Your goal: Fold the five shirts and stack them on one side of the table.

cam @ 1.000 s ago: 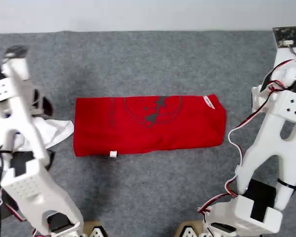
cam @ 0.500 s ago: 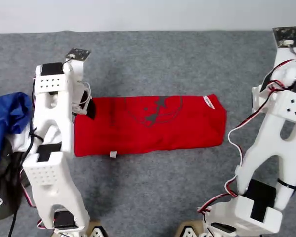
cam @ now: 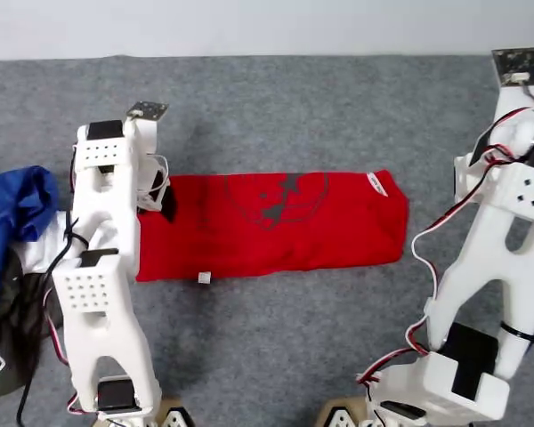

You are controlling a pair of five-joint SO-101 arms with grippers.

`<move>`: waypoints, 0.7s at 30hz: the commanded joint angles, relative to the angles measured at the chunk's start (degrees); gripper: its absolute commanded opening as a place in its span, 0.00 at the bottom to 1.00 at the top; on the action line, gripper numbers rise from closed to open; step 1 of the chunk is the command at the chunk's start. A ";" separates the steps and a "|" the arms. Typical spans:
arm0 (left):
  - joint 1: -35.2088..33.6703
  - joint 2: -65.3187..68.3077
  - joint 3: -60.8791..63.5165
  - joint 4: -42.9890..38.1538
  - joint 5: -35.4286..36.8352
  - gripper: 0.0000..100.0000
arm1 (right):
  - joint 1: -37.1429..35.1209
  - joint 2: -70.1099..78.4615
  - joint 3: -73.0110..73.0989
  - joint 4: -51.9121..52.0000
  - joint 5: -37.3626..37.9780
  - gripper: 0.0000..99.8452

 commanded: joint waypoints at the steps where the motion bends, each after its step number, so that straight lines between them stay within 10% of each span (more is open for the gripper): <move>1: 0.09 2.11 -3.30 -0.53 0.53 0.21 | 1.01 -3.12 -2.46 2.07 -0.35 0.01; 21: 4.75 16.35 -19.03 9.05 -3.69 0.00 | 0.84 -3.12 -2.46 2.07 -0.35 0.01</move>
